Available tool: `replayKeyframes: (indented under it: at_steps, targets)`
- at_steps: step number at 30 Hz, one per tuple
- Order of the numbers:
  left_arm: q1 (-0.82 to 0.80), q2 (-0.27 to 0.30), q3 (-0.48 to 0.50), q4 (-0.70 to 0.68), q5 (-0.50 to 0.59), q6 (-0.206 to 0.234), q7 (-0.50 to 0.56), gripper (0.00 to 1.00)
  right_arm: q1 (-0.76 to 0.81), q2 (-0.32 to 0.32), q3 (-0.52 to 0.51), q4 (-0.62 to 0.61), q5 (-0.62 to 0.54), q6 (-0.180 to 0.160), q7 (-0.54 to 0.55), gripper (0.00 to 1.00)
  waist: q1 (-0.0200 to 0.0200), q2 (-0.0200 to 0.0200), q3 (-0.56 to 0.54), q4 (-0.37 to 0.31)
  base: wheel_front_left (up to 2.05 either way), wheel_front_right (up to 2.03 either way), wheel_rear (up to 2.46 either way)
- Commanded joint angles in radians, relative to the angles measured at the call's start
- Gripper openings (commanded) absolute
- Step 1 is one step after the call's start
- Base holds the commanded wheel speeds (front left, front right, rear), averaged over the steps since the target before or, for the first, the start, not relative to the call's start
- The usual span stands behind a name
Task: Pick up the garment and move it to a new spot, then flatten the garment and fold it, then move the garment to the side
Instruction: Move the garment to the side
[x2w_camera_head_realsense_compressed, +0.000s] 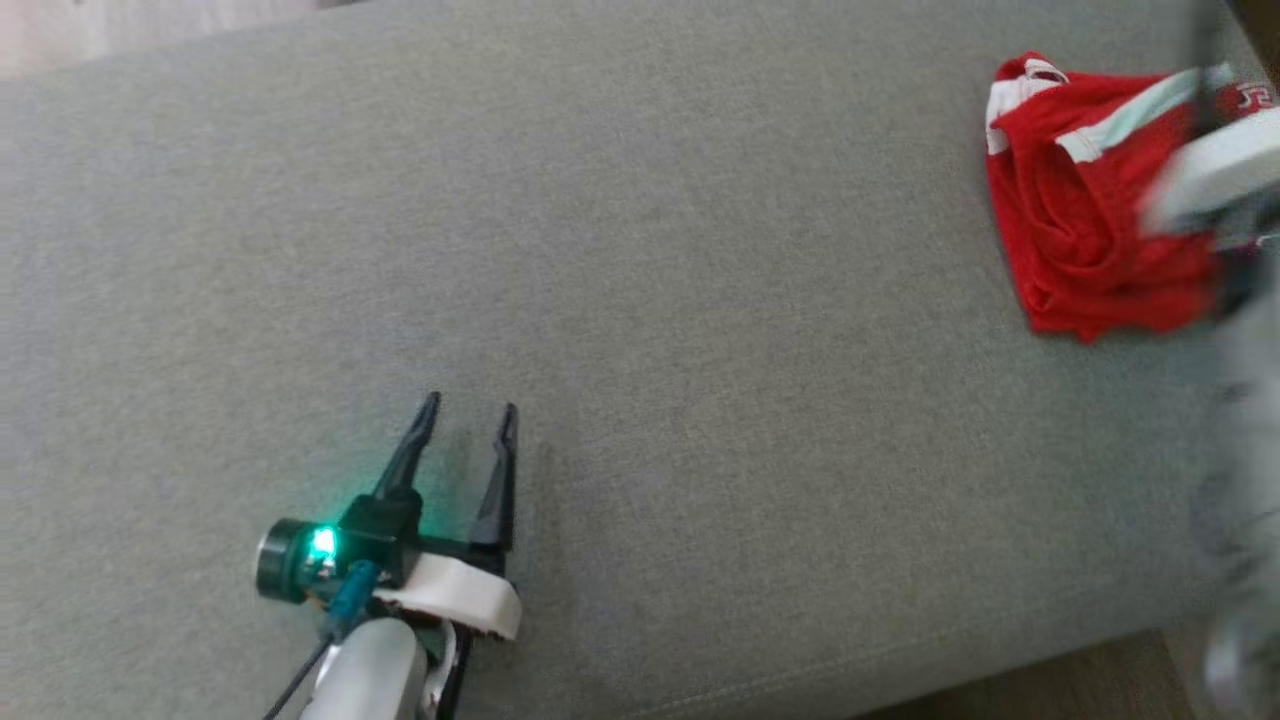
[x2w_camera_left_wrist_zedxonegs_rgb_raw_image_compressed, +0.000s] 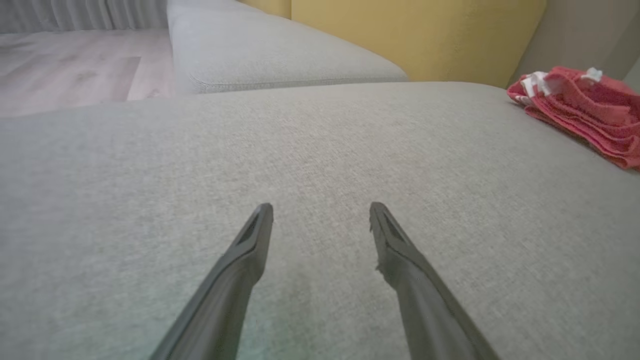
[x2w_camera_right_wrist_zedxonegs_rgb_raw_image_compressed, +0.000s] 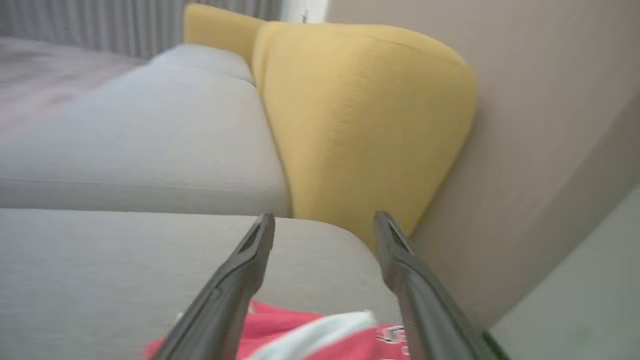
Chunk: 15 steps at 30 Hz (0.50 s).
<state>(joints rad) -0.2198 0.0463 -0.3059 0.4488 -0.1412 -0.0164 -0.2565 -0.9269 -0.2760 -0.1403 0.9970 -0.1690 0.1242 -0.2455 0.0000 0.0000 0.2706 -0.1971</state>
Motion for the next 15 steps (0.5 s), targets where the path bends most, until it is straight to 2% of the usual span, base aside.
replayKeyframes:
  at_steps: [1, 4, 7, 10, 15]
  targets:
    - [-0.009, 0.004, 0.044, -0.034, 0.0, 0.013, -0.005, 1.0, 0.036, 0.053, 0.005, -0.055, -0.007, 0.007, -0.013, 1.0, 0.0, 0.0, -0.016, 0.016, 0.0, 0.0, 0.0]
    - [-0.002, 0.004, 0.069, -0.05, -0.002, 0.034, -0.005, 1.0, 0.112, 0.156, 0.0, -0.175, 0.006, 0.007, -0.016, 1.0, 0.0, 0.0, -0.034, 0.047, 0.0, 0.0, 0.0]
    - [0.007, 0.004, 0.096, -0.062, -0.006, 0.055, -0.005, 1.0, 0.221, 0.208, -0.001, -0.286, 0.066, 0.007, -0.016, 1.0, 0.0, 0.0, -0.055, 0.094, 0.0, 0.0, 0.0]
    - [0.018, 0.004, 0.11, -0.063, -0.006, 0.065, -0.005, 1.0, 0.341, 0.223, 0.023, -0.358, 0.121, 0.007, -0.016, 1.0, 0.0, 0.0, -0.079, 0.147, 0.0, 0.0, 0.0]
    - [0.047, 0.004, 0.148, -0.061, -0.006, 0.087, -0.005, 1.0, 0.495, 0.225, 0.093, -0.394, 0.246, 0.007, -0.016, 1.0, 0.0, 0.0, -0.113, 0.211, 0.0, 0.0, 0.0]
